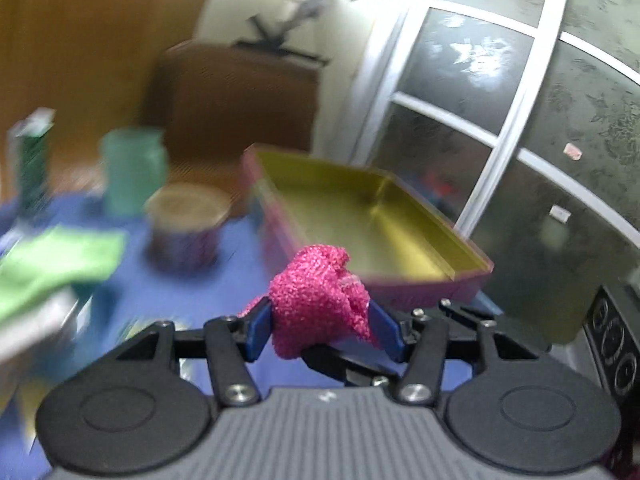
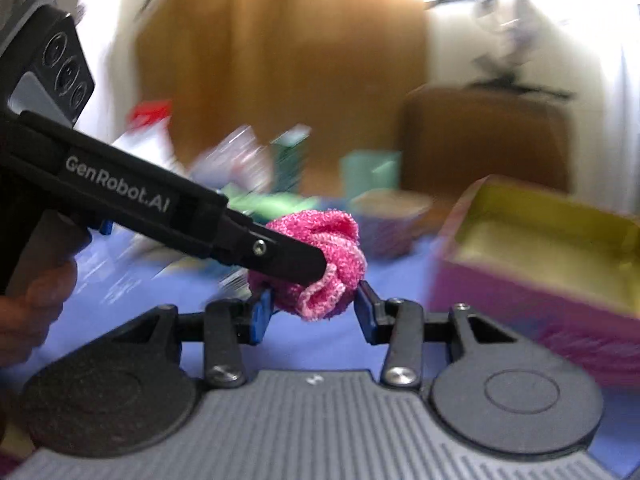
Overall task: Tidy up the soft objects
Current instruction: 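Carry the pink plush with the left gripper into the pink tin and release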
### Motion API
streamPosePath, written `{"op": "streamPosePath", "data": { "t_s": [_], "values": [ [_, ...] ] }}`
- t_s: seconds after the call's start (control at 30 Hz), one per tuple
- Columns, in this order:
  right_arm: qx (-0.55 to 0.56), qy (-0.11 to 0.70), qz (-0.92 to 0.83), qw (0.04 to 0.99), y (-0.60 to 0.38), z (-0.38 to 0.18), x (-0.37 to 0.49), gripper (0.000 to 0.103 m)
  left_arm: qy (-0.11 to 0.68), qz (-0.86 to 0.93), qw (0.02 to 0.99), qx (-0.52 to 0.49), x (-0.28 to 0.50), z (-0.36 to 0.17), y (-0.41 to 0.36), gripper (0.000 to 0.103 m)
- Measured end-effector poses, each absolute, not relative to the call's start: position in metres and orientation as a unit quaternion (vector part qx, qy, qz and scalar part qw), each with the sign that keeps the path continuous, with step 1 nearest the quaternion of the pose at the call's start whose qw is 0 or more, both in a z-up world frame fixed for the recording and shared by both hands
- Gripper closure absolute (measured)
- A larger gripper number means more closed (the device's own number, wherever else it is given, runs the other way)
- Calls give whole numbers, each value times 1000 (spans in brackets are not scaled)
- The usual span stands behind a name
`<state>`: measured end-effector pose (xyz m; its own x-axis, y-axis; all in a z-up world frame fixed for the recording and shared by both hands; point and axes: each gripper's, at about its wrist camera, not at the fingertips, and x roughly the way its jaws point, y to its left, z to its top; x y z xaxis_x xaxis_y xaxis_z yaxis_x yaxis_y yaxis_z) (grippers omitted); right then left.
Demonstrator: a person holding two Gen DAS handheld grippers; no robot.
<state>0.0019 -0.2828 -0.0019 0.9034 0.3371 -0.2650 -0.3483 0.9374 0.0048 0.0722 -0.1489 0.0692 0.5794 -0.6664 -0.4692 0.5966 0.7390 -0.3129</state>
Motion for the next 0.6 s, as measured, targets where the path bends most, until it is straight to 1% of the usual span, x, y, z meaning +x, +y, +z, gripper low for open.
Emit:
{"op": "streamPosePath", "data": {
  "t_s": [0.07, 0.13, 0.2, 0.23, 0.27, 0.3, 0.4, 0.43, 0.5, 0.6],
  "values": [
    [-18, 109, 132, 985, -298, 5, 12, 56, 273, -367, 888, -52, 87, 79, -176, 50],
    [-18, 94, 93, 991, -315, 6, 18, 55, 269, -369, 888, -42, 104, 81, -211, 43],
    [-17, 95, 44, 994, -326, 6, 35, 54, 280, -372, 884, -41, 120, 78, -233, 41],
    [-16, 96, 21, 995, -330, 4, 42, 47, 286, -367, 884, -39, 124, 76, -239, 39],
    [-16, 97, 0, 995, -337, 2, 45, 39, 288, -357, 888, -33, 125, 74, -245, 38],
    [-13, 97, -19, 995, -342, 1, 48, 37, 287, -345, 893, -30, 124, 73, -246, 38],
    [16, 80, -28, 996, -360, -2, 41, 36, 262, -340, 902, -46, 112, 75, -226, 35],
    [21, 71, -29, 997, -364, -3, 35, 34, 253, -334, 906, -53, 107, 78, -216, 35],
    [25, 51, -22, 998, -362, -4, 24, 34, 233, -322, 915, -75, 95, 83, -189, 35],
    [28, 32, 27, 999, -345, -3, 0, 34, 225, -297, 922, -110, 80, 78, -137, 35]
  ]
}}
